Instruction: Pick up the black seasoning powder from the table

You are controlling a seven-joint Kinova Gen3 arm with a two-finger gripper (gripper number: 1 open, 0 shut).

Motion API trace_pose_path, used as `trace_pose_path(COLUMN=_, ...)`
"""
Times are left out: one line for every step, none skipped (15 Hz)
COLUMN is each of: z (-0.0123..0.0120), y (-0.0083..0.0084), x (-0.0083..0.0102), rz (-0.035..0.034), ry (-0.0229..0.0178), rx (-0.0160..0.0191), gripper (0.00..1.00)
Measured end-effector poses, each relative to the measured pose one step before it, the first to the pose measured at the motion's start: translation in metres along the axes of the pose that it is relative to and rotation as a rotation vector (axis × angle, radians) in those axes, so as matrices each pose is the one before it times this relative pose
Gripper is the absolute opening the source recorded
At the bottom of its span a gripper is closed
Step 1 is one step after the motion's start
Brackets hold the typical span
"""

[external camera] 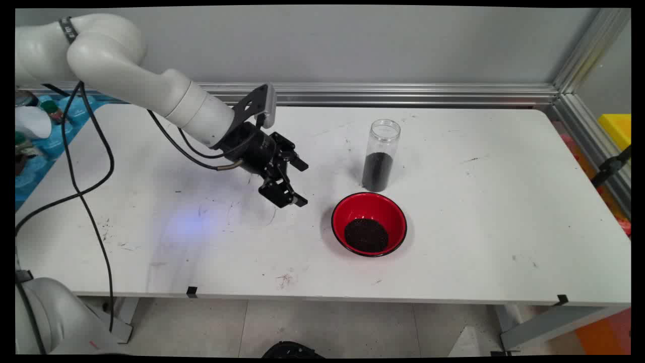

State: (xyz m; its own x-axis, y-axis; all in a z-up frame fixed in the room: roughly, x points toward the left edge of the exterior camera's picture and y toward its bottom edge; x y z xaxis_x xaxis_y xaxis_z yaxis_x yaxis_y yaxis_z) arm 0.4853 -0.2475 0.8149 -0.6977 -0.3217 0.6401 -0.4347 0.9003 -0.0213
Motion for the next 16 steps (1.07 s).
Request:
trace_pose_path(z=0.00145, y=-0.00159, x=0.00094, rz=0.0005, ry=0.00456, rx=0.00491, gripper=1.0)
trace_pose_path(z=0.00177, y=-0.00204, x=0.00088, rz=-0.00057, ry=0.0048, rx=0.00609, gripper=1.0)
trace_pose_path(z=0.00167, y=-0.0021, x=0.00071, rz=-0.00011, ry=0.00326, rx=0.00599, gripper=1.0)
trace_pose_path(z=0.00189, y=-0.00239, x=0.00088, rz=0.00031, ry=0.00403, rx=0.00681, gripper=1.0)
trace_pose_path(z=0.00157, y=-0.00212, x=0.00079, rz=0.0009, ry=0.00335, rx=0.00606, gripper=1.0)
trace_pose_path(z=0.00155, y=-0.00248, x=0.00127, rz=0.00189, ry=0.00429, rx=0.00759, gripper=1.0)
trace_pose_path(z=0.00141, y=-0.00227, x=0.00181, rz=0.00294, ry=0.00408, rx=0.00628, gripper=1.0)
trace_pose_path(z=0.00109, y=-0.00211, x=0.00227, rz=0.0029, ry=0.00384, rx=0.00549, gripper=1.0)
trace_pose_path(z=0.00029, y=-0.00164, x=0.00306, rz=0.00283, ry=0.00386, rx=0.00434, gripper=1.0)
trace_pose_path(z=-0.00002, y=-0.00173, x=0.0043, rz=0.00371, ry=0.0043, rx=0.00432, gripper=1.0)
trace_pose_path(z=-0.00059, y=-0.00153, x=0.00497, rz=0.00379, ry=0.00353, rx=0.00258, gripper=1.0)
trace_pose_path(z=-0.00073, y=-0.00116, x=0.00451, rz=0.00366, ry=0.00339, rx=0.00163, gripper=1.0)
trace_pose_path(z=-0.00076, y=-0.00117, x=0.00482, rz=0.00451, ry=0.0037, rx=0.00131, gripper=1.0)
trace_pose_path(z=-0.0006, y=-0.00112, x=0.00452, rz=0.00477, ry=0.00412, rx=0.00119, gripper=1.0)
trace_pose_path(z=-0.00016, y=-0.00122, x=0.00346, rz=0.00381, ry=0.00309, rx=0.00158, gripper=1.0)
trace_pose_path(z=0.00049, y=-0.00155, x=0.00326, rz=0.0046, ry=0.00387, rx=0.00217, gripper=1.0)
